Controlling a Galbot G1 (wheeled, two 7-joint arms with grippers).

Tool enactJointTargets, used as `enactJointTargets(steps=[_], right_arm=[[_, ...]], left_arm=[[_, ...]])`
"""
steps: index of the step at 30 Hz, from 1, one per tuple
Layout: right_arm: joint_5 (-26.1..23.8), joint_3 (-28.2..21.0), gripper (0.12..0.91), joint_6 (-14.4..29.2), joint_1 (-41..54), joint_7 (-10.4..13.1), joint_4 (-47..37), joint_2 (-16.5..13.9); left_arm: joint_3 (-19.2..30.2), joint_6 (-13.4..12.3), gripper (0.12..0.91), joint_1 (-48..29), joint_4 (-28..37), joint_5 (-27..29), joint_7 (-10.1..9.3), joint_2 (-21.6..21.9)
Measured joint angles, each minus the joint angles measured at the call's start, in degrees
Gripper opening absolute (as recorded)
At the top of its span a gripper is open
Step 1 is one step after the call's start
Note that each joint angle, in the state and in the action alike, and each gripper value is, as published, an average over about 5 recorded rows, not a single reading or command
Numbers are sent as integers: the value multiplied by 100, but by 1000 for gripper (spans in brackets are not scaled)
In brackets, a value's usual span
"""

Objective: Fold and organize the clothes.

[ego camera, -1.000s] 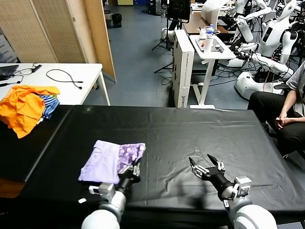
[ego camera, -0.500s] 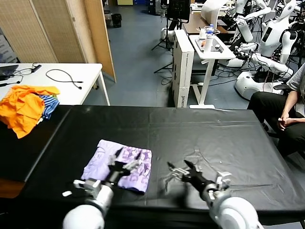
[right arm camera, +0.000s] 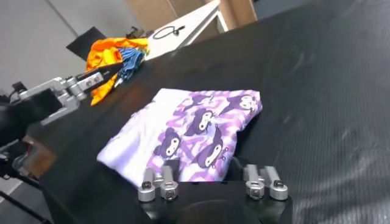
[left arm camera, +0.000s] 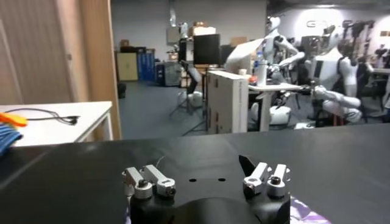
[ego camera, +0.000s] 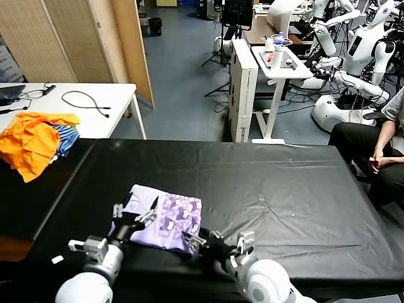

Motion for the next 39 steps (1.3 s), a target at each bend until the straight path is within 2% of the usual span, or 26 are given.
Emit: enactJointTargets(steps=[4,7,9,16,19,22,28,29,32,35,39], right_arm=[[23,52,323,-54,-62,77,57,-99],[73,185,182,-171,-129,171,154,-204],[87,310,157,-276,-180,252,229,-288],[-9,764,156,-590,-210,318,340,-648],[-34,881,168,-776,-226,420,400,-754],[-63,985,260,-956,-279,513,474,-838],[-25,1276,619,-1236,-511,497,743,-993],[-35,1330,693,-1236,-566,486,803,-1002],[-172,1498,843,-1097,-761,395,993,-1014],[-461,1699,898,-754,-1040,200,1200,-997],[-861,2049,906,-197,-1595,-80,1479,-912]], left_arm=[[-89,-2,907,-19,42,-33,-35,-7],[-129,-3,907,-65,100,-59,-48,3],[-143,-4,907,-91,134,-72,-52,20],[-153,32,907,-160,218,-126,-47,20],[-150,58,907,-162,211,-239,-117,-4],[-149,44,907,-157,184,-443,-273,15],[-88,14,907,-95,143,-759,-353,55],[-70,1,907,-81,147,-806,-371,57],[-34,-14,907,-21,143,-890,-428,52],[-25,25,907,83,74,-827,-455,56],[-75,40,907,287,-56,-747,-460,91]])
